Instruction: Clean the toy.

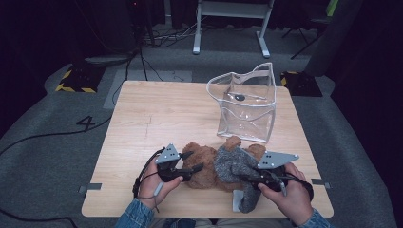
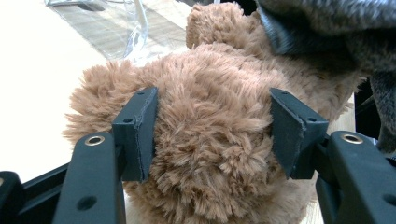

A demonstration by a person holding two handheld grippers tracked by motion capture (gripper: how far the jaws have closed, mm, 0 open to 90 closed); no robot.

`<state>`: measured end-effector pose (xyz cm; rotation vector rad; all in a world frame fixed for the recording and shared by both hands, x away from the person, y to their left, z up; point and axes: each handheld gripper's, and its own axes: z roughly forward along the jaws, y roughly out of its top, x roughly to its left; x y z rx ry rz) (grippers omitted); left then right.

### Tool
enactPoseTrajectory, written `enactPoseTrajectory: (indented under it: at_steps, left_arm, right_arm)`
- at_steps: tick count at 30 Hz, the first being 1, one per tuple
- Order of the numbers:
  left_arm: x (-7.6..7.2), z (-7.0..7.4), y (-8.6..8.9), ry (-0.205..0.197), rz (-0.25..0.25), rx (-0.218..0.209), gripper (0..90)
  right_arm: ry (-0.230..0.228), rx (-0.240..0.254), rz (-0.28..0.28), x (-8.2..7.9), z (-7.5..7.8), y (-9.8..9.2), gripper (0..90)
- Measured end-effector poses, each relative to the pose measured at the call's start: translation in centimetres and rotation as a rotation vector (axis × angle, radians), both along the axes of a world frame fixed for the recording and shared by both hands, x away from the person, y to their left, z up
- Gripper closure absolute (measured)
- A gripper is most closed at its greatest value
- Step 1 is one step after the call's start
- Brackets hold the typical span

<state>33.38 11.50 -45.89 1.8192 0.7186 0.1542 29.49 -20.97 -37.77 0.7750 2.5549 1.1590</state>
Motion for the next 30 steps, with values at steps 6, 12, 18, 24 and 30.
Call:
enactPoseTrajectory:
  at_steps: [6,12,18,24,30]
  left_arm:
    - [0.0,0.0,0.0,0.004,0.002,-0.007,39.1]
    - [0.0,0.0,0.0,0.003,0.005,0.002,39.2]
    - [0.0,0.0,0.0,0.003,0.006,0.001,39.1]
    - [0.0,0.0,0.0,0.002,0.005,0.004,39.2]
    - [0.1,0.0,0.0,0.003,0.008,0.008,39.2]
  right_arm:
    - [0.003,0.011,-0.051,-0.3,0.3,-2.4,71.5]
    - [0.006,0.011,-0.098,-0.6,0.0,-4.5,71.5]
    - [0.037,0.034,-0.139,-0.5,-0.9,-6.3,71.5]
    - [0.047,0.026,-0.171,-0.5,-1.5,-7.3,71.6]
    - [0.078,0.011,-0.217,0.2,-3.1,-8.3,71.7]
